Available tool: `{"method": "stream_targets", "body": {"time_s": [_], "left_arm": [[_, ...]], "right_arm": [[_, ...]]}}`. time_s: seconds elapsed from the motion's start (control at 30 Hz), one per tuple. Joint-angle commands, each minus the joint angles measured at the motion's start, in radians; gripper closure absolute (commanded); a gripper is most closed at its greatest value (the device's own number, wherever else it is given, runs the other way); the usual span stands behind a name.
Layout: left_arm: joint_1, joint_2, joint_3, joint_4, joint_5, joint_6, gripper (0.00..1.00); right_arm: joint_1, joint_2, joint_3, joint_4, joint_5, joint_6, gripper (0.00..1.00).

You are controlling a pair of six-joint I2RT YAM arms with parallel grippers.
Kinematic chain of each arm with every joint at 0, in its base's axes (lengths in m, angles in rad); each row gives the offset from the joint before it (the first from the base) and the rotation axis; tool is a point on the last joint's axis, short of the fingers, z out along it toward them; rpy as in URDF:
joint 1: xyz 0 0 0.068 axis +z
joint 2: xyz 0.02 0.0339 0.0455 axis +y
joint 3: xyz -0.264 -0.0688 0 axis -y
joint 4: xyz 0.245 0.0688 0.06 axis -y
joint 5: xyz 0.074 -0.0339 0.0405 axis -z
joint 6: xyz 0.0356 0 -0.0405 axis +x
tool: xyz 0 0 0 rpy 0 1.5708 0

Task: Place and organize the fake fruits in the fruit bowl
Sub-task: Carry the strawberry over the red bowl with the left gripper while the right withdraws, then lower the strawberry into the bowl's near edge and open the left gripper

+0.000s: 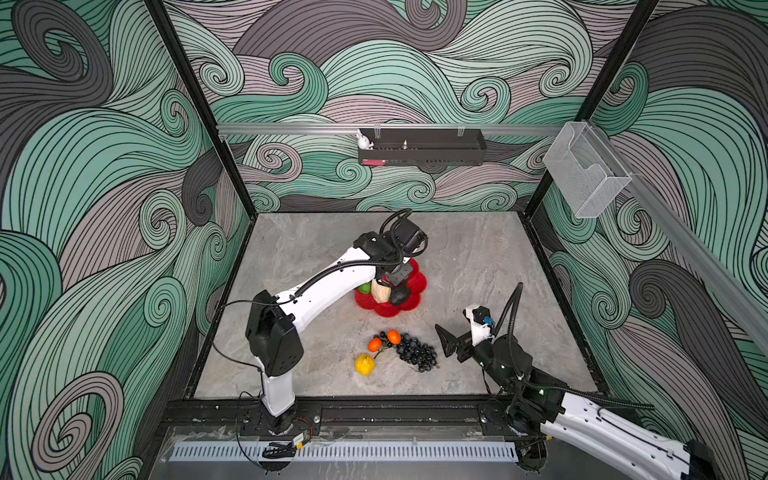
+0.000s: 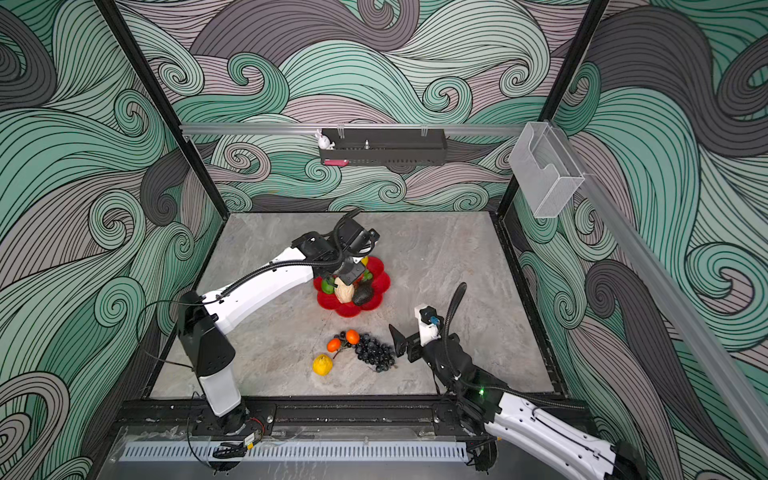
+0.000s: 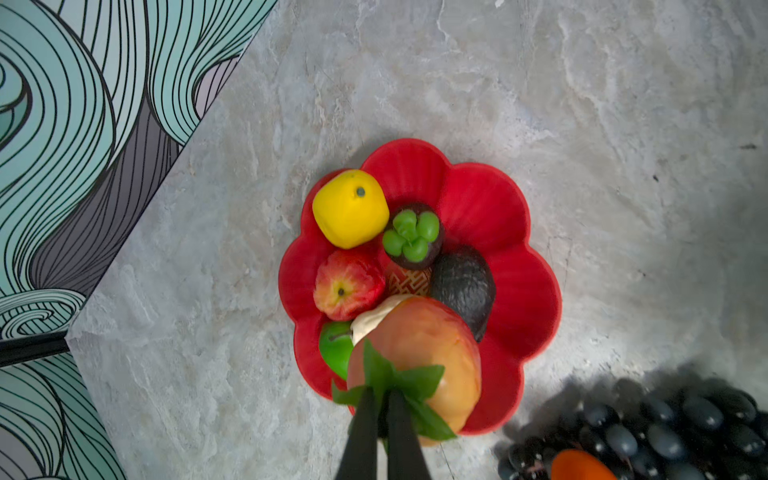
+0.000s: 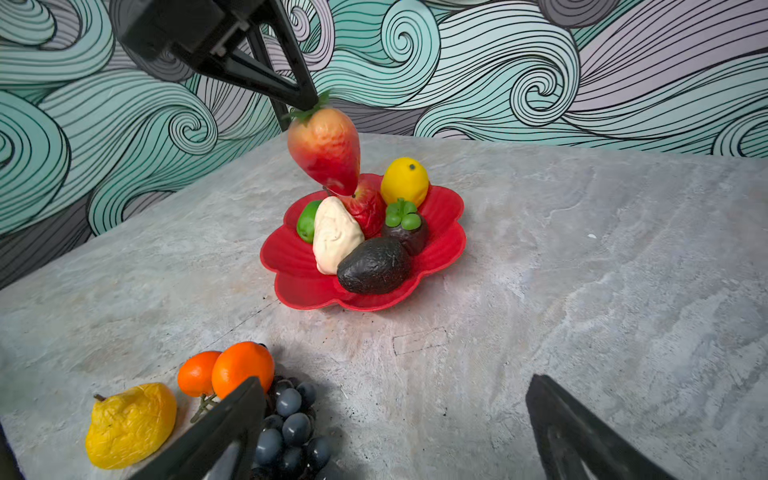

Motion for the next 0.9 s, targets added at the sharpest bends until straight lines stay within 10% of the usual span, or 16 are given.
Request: {"method": "stream_targets", "body": {"time_s": [0.0,0.47,0.87], "left_arm": [[0.005,0.074,0.116,-0.035,0.004,0.016,1.0],[0.01,0.46,0.576,-0.144,-0.052,-0.029,1.0],[0.005,0.325,0.523,-0.257,0.057,-0.119,1.0]], "right_arm": [[-0.006,-0.087,-0.027,-0.042,0.044,0.041,0.0],[-0.011,-0.132,-0.056,-0.035,0.038,0.05,0.0],[-0.013,-0.098,-0.059,-0.007,0.037,0.05,0.0]]}}
